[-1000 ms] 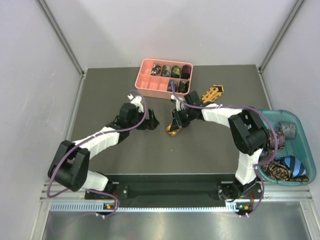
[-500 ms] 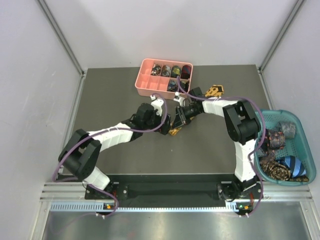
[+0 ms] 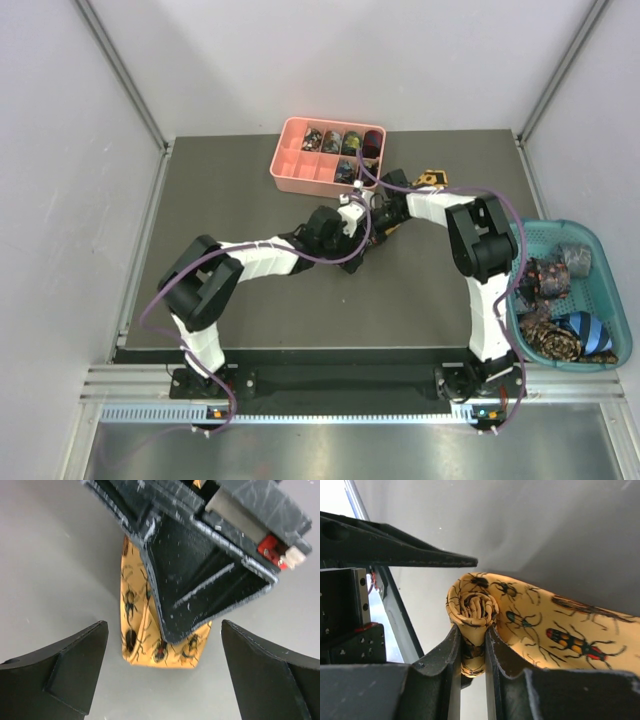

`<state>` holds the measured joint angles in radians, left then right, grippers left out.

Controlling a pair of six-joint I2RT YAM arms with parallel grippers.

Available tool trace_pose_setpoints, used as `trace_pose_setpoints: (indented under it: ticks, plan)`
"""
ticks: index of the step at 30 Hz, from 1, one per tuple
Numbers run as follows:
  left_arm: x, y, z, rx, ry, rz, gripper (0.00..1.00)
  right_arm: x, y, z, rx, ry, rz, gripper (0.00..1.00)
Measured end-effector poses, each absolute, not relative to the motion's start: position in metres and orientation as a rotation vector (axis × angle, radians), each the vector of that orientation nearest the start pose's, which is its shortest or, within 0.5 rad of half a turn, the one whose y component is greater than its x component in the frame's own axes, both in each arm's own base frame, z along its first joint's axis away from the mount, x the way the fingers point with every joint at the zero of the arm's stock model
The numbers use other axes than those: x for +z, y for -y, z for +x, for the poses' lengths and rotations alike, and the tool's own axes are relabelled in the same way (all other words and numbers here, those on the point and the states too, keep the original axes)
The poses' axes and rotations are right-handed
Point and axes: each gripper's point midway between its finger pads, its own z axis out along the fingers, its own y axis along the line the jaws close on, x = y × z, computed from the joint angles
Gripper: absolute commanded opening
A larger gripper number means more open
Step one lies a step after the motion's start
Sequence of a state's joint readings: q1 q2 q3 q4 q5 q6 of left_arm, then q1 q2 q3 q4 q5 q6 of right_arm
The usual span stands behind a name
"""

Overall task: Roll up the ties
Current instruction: Roll the tie

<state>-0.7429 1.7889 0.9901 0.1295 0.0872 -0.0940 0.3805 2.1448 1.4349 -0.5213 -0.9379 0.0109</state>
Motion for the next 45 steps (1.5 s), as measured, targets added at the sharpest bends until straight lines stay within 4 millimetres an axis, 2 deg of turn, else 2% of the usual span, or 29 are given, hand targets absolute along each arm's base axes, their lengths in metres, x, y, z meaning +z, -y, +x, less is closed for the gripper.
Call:
trace_pose_setpoints:
  ticks: [6, 10, 14, 15, 16, 18, 23, 27, 33, 36, 39, 42, 45]
  plan:
    - [0.041, 0.332, 0.337, -0.506, -2.165, 0.815, 0.90, 0.034, -0.280, 0.331, 1.379, -2.594, -0.714, 0.00]
    - [0.030, 0.327, 0.335, -0.476, -2.202, 0.839, 0.90, 0.033, -0.279, 0.333, 1.367, -2.597, -0.714, 0.01]
    - [0.029, 0.325, 0.337, -0.452, -2.207, 0.849, 0.87, 0.032, -0.278, 0.334, 1.359, -2.600, -0.713, 0.04]
    - [0.028, 0.325, 0.337, -0.448, -2.207, 0.851, 0.83, 0.032, -0.278, 0.334, 1.358, -2.600, -0.712, 0.06]
    - [0.028, 0.325, 0.338, -0.443, -2.207, 0.855, 0.76, 0.032, -0.278, 0.334, 1.357, -2.601, -0.712, 0.08]
    - [0.027, 0.325, 0.337, -0.437, -2.211, 0.864, 0.70, 0.031, -0.278, 0.334, 1.353, -2.602, -0.711, 0.11]
    - [0.026, 0.328, 0.331, -0.423, -2.221, 0.883, 0.66, 0.031, -0.277, 0.335, 1.342, -2.607, -0.706, 0.22]
    - [0.026, 0.329, 0.330, -0.427, -2.234, 0.872, 0.63, 0.030, -0.276, 0.337, 1.315, -2.612, -0.701, 0.27]
    - [0.025, 0.329, 0.328, -0.438, -2.250, 0.848, 0.49, 0.029, -0.273, 0.339, 1.268, -2.606, -0.702, 0.34]
    - [0.026, 0.329, 0.327, -0.443, -2.254, 0.847, 0.46, 0.031, -0.273, 0.338, 1.246, -2.602, -0.709, 0.42]
    - [0.026, 0.329, 0.325, -0.452, -2.269, 0.845, 0.45, 0.033, -0.272, 0.337, 1.225, -2.598, -0.716, 0.47]
    - [0.028, 0.330, 0.321, -0.469, -2.295, 0.852, 0.44, 0.034, -0.271, 0.337, 1.199, -2.601, -0.718, 0.45]
    - [0.028, 0.332, 0.318, -0.488, -2.306, 0.862, 0.55, 0.033, -0.269, 0.337, 1.179, -2.611, -0.714, 0.39]
